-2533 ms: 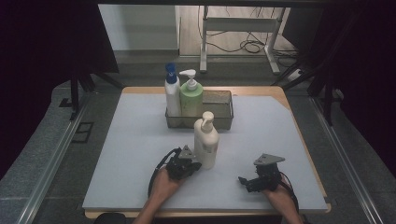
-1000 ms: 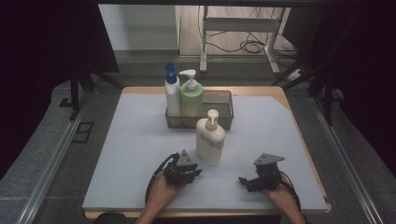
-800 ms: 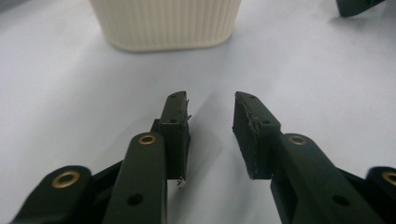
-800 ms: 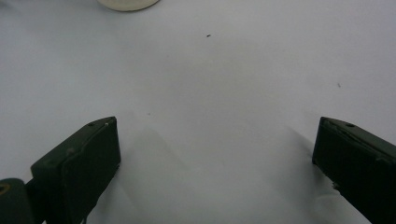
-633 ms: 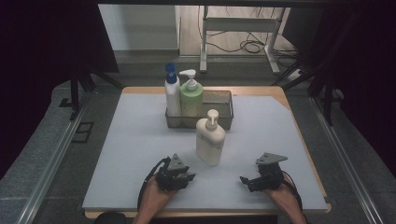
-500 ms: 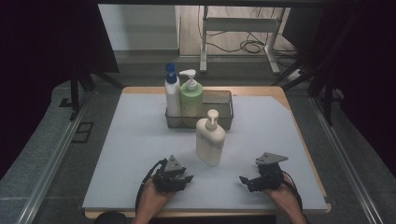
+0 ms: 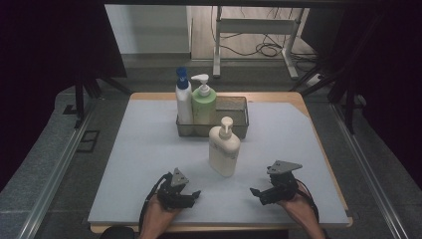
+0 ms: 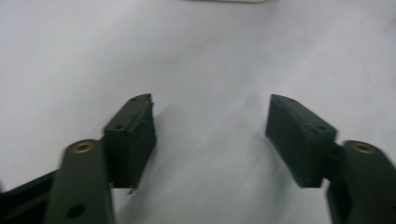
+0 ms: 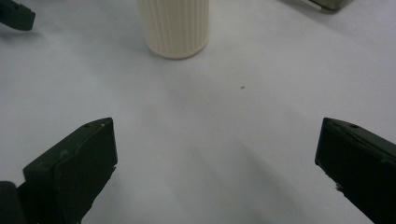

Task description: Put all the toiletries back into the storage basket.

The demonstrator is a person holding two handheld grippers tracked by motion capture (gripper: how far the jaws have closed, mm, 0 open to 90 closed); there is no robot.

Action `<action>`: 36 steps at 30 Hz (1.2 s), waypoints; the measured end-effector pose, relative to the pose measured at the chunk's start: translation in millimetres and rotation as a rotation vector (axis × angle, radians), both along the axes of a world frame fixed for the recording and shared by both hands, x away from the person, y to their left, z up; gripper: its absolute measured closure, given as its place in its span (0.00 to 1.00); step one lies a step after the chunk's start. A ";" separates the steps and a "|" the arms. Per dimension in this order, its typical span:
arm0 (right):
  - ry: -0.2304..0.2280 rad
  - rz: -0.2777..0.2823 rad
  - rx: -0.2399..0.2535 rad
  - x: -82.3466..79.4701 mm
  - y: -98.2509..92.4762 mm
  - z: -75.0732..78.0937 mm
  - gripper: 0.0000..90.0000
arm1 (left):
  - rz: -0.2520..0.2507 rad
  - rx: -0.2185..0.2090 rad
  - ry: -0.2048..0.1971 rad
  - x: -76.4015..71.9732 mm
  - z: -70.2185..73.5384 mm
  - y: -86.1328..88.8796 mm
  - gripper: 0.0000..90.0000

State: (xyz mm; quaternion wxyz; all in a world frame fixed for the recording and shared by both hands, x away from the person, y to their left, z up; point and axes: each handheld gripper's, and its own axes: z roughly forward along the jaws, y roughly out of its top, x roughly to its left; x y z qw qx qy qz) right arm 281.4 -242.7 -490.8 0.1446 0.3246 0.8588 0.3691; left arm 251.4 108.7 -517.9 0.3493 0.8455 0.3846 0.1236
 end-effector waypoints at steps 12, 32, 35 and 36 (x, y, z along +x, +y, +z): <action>0.011 0.030 0.068 10.3 11.7 13.7 0.00 | 0.033 0.027 -0.012 -1.4 -4.0 1.3 0.14; -0.024 0.022 0.103 27.1 45.7 35.2 0.00 | 0.035 0.025 -0.024 -2.4 -5.5 1.5 0.13; -0.032 0.009 0.106 29.2 49.1 37.7 0.00 | 0.035 0.026 -0.024 -2.5 -5.6 1.6 0.13; -0.035 0.008 0.105 29.9 50.4 38.4 0.00 | 0.035 0.025 -0.024 -2.4 -5.6 1.6 0.13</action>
